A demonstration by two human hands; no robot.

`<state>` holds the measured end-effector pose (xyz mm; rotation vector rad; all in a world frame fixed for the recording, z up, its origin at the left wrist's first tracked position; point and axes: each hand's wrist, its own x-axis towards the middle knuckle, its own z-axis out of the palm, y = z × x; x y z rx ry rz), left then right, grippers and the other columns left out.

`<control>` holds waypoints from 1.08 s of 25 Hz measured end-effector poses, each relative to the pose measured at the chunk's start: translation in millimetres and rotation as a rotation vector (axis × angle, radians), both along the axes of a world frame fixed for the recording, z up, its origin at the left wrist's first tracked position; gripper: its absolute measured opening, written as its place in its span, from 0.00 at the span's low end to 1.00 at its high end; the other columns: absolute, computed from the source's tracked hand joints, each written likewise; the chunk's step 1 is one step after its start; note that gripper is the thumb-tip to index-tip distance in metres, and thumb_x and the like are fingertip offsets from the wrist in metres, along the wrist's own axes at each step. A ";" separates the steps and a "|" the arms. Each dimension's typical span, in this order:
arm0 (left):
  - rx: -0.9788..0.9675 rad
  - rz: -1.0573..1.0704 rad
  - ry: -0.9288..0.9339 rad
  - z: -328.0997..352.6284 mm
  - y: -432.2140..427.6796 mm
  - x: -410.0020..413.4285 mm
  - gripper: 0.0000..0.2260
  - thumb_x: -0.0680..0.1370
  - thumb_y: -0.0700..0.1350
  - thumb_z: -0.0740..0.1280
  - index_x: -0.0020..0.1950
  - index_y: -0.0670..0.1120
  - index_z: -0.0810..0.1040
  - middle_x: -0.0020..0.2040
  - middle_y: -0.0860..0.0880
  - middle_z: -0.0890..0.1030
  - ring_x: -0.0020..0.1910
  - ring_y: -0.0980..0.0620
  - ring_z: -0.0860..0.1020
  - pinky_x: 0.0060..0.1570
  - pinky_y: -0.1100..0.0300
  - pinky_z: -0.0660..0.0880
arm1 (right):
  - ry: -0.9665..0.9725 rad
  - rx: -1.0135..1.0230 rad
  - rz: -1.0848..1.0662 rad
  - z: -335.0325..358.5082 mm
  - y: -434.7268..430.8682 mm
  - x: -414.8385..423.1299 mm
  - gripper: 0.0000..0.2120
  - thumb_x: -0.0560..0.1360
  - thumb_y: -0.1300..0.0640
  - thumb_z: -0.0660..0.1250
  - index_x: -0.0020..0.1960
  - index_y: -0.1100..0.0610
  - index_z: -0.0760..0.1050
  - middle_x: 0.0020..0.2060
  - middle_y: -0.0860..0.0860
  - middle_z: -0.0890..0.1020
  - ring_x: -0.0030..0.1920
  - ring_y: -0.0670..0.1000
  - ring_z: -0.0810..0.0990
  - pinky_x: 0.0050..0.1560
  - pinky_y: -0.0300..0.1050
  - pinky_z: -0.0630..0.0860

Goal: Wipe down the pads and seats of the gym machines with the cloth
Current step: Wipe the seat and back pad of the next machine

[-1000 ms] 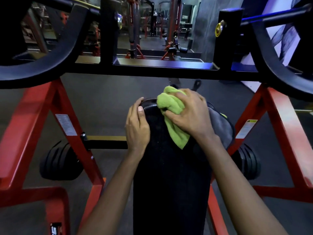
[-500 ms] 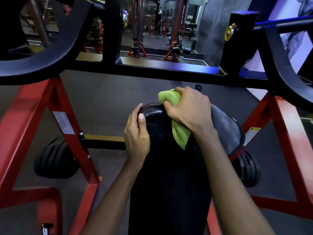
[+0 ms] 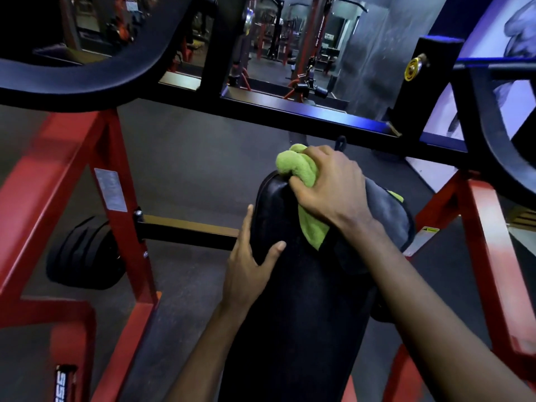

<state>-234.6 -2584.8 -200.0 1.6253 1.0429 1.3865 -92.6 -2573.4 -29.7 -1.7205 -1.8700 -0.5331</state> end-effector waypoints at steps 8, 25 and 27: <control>-0.127 0.007 -0.064 -37.6 -19.2 -9.7 0.30 0.71 0.71 0.69 0.68 0.59 0.72 0.59 0.62 0.81 0.59 0.65 0.78 0.54 0.60 0.80 | -0.257 -0.060 -0.025 -3.2 16.0 -43.3 0.26 0.68 0.39 0.62 0.61 0.48 0.78 0.52 0.51 0.83 0.52 0.60 0.81 0.52 0.53 0.73; -0.058 0.067 -0.069 -42.8 -15.6 -9.0 0.34 0.69 0.74 0.67 0.65 0.51 0.75 0.55 0.53 0.83 0.57 0.51 0.80 0.51 0.54 0.79 | -0.439 0.010 -0.147 -29.6 2.2 -74.5 0.24 0.66 0.44 0.65 0.60 0.51 0.79 0.53 0.53 0.82 0.54 0.61 0.80 0.59 0.58 0.71; -0.057 0.078 -0.052 -46.2 -14.4 -7.3 0.38 0.68 0.76 0.64 0.67 0.51 0.74 0.58 0.51 0.82 0.59 0.50 0.79 0.53 0.54 0.78 | -0.585 -0.057 -0.016 -42.2 -3.0 -81.2 0.25 0.67 0.44 0.64 0.60 0.52 0.79 0.54 0.53 0.82 0.57 0.59 0.79 0.63 0.58 0.67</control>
